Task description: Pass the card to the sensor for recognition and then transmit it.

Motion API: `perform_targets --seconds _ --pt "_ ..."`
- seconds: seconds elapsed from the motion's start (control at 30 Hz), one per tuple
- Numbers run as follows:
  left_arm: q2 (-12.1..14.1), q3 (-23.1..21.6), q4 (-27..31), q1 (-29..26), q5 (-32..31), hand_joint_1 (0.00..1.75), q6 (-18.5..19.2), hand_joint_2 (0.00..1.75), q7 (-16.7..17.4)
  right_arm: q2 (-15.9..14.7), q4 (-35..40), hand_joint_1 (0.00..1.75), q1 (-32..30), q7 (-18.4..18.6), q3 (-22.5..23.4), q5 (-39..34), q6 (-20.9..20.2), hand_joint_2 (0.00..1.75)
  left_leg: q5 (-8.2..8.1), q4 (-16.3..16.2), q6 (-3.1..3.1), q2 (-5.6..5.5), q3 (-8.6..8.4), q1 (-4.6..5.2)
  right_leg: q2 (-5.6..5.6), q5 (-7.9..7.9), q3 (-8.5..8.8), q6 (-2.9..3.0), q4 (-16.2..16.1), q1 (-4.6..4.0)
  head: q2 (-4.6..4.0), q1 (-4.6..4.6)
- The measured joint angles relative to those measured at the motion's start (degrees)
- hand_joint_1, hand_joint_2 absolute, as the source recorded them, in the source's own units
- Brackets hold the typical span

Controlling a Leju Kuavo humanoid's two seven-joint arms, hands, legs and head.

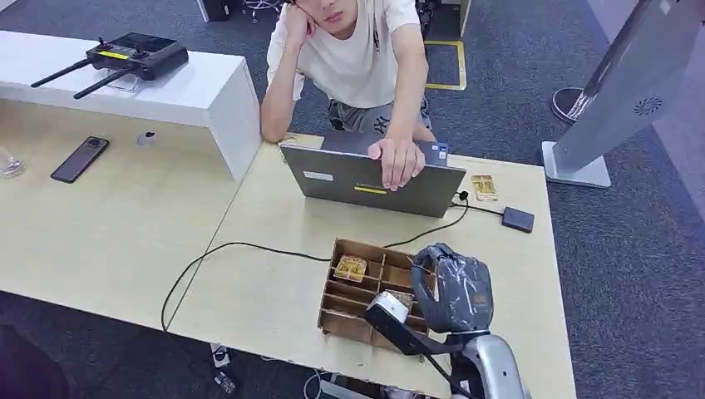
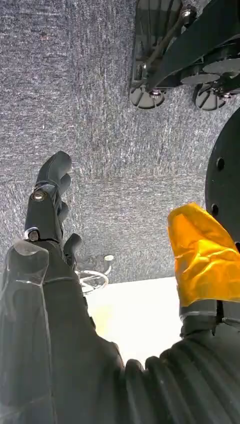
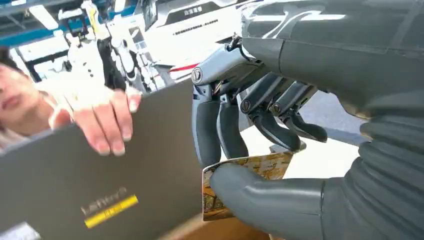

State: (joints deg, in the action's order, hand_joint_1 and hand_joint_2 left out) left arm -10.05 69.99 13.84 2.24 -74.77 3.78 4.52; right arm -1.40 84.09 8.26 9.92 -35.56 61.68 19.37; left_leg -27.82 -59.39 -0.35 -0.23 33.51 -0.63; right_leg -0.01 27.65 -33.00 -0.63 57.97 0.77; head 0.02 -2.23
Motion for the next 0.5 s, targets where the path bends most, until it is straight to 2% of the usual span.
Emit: perform_targets --seconds 0.1,0.37,0.5 --pt "0.0 0.0 0.0 0.0 0.0 0.00 0.1 1.75 0.0 0.0 1.9 1.75 -0.5 -0.7 0.7 -2.1 0.0 1.75 0.00 0.0 0.00 0.00 0.00 0.00 0.00 0.00 0.00 0.00 0.0 0.00 0.00 0.00" --pt "-0.1 0.0 0.2 -0.2 0.4 0.00 0.5 1.75 -0.2 0.0 8.0 1.75 -1.1 -4.7 3.7 -14.4 -1.5 1.75 0.00 0.0 0.00 0.00 0.01 0.00 0.00 0.00 0.00 0.00 0.0 0.00 0.00 -0.02" --pt "-0.1 0.0 0.5 -0.2 0.1 0.00 0.7 1.75 -0.3 0.0 10.4 1.75 -0.6 -5.9 4.9 -16.9 -1.5 1.75 0.00 0.0 0.00 -0.01 0.02 0.00 0.00 0.00 0.00 0.00 0.0 0.00 0.00 0.00"
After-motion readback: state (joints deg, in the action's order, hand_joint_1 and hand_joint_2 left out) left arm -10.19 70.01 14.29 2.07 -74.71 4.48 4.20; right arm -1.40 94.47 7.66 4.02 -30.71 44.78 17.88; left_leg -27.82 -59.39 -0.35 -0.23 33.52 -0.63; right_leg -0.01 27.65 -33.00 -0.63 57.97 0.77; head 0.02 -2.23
